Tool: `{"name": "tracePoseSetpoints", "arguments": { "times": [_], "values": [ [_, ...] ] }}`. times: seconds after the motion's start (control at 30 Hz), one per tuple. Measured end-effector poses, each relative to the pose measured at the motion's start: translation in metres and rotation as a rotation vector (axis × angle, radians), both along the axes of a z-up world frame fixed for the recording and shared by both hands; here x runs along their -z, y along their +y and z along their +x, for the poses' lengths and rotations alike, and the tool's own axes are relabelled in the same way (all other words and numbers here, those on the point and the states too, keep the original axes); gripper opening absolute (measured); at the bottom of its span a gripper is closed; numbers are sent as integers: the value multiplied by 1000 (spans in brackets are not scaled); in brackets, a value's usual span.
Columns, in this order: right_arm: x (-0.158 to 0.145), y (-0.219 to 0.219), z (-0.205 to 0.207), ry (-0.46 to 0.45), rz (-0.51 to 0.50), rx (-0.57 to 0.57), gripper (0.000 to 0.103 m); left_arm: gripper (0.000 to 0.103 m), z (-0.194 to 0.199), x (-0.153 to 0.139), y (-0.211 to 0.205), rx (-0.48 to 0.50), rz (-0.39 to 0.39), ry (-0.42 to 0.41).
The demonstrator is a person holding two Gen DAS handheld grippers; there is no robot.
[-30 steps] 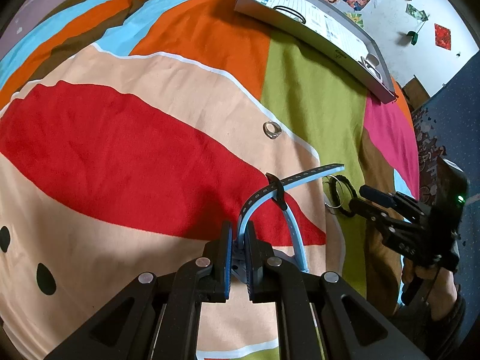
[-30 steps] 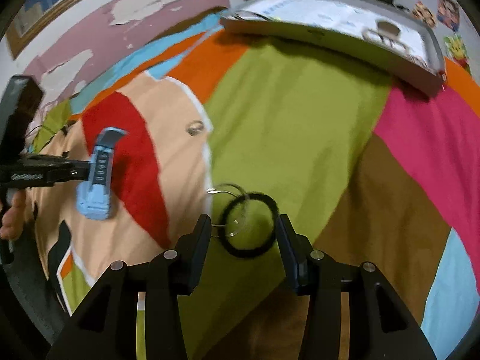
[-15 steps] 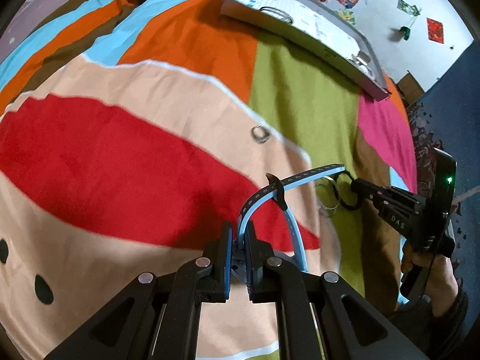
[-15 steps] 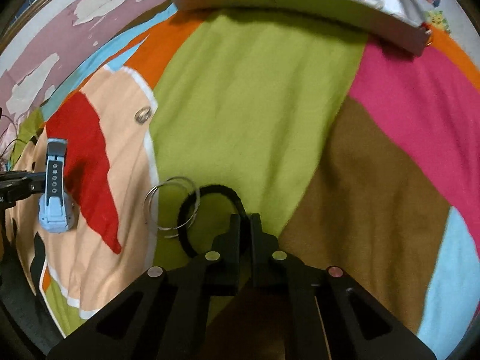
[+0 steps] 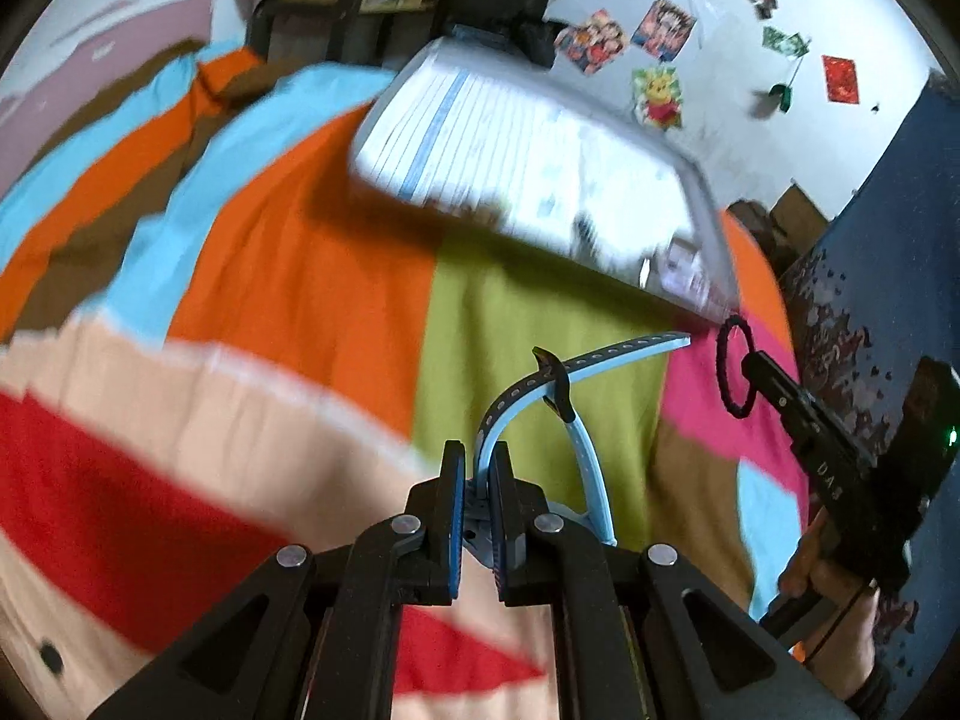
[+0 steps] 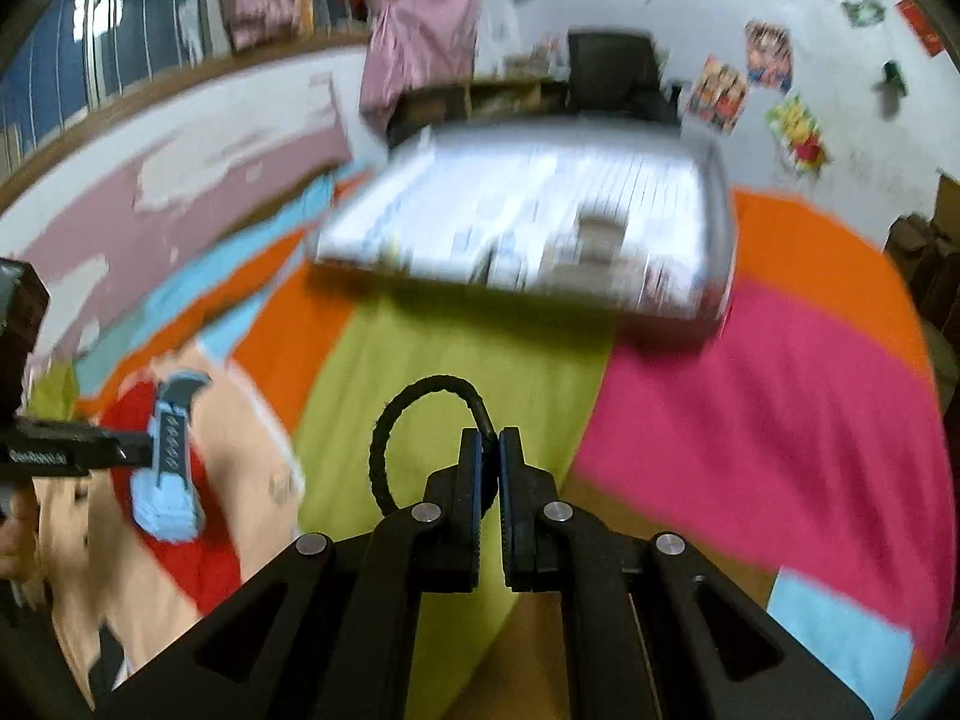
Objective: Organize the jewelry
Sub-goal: 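Carry the blue watch and black hair tie into the tray and open both tools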
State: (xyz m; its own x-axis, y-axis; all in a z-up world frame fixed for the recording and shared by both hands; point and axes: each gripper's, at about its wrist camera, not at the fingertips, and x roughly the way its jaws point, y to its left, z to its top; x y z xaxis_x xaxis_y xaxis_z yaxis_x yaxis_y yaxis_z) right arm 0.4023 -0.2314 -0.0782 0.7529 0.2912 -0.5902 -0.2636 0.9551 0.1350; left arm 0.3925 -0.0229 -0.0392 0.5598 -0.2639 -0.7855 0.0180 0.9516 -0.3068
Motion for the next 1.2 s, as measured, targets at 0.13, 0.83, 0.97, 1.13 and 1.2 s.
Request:
{"name": "tracePoseSetpoints", "arguments": {
  "times": [0.13, 0.83, 0.97, 1.13, 1.2],
  "values": [
    [-25, -9, 31, -107, 36, 89, 5, 7, 41, -25, -20, 5, 23, -71],
    [-2, -49, 111, -68, 32, 276, 6, 15, 145, -4, -77, 7, 98, -100],
    [-3, -50, 107, -73, 21, 284, 14, 36, 135, -6, -72, -11, 103, -138],
    [-15, -52, 92, -122, 20, 303, 39, 72, 114, -18, -62, -65, 75, -213],
    [-21, -53, 85, -145, 20, 307, 39, 76, 101, -25, -60, -67, 71, -246]
  ]
}}
